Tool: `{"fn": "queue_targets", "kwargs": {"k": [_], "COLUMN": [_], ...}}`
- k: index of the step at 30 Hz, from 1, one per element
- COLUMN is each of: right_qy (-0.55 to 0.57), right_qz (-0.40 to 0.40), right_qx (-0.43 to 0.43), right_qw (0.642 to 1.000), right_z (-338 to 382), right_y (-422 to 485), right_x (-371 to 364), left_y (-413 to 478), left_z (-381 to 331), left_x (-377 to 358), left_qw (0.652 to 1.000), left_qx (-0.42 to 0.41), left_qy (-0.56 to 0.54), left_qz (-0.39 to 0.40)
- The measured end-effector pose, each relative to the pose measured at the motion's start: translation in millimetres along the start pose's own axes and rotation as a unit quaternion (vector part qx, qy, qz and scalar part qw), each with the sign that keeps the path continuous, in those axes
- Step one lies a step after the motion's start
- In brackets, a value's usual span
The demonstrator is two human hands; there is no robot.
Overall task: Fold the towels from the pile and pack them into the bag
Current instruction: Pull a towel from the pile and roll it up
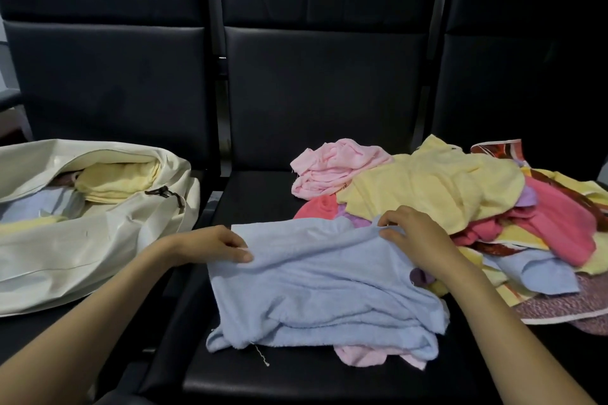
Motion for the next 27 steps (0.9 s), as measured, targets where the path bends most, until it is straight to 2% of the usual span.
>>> {"fn": "queue_targets", "kwargs": {"k": [5,9,12,16,19,22,24,27], "right_qy": [-0.023,-0.041,-0.076,-0.146,-0.171,-0.189,-0.198,-0.221], "right_qz": [0.057,0.049,0.117,0.214,0.233,0.227,0.210,0.219], "right_qx": [0.006,0.011,0.014,0.027,0.038,0.043,0.049,0.050], "right_qw": [0.998,0.998,0.990,0.965,0.957,0.954,0.956,0.949], "right_z": [5,6,5,3,1,1,2,3], "right_y": [20,41,56,63,64,64,64,63], "right_x": [-9,-10,-16,-23,-24,-24,-22,-25], "left_y": [10,27,35,42,44,49,54,57], "left_z": [8,8,8,13,20,27,31,29], "left_x": [17,21,23,23,24,27,27,23], "left_qw": [0.978,0.968,0.966,0.981,0.980,0.959,0.956,0.970], "left_qx": [-0.053,-0.044,-0.009,0.028,0.014,0.026,0.045,0.074], "left_qy": [-0.023,0.014,0.018,0.000,-0.105,-0.189,-0.189,-0.127], "left_qz": [-0.199,-0.248,-0.256,-0.191,-0.170,-0.209,-0.221,-0.192]}}
Point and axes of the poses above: each hand's wrist, its own y-axis towards the middle knuckle, its own x-axis out of the back of the hand, z = x × y, the point moved 2 cm from there along y, towards the middle knuckle, and after that the axes turned 7 degrees about x, right-handed, at the moved point
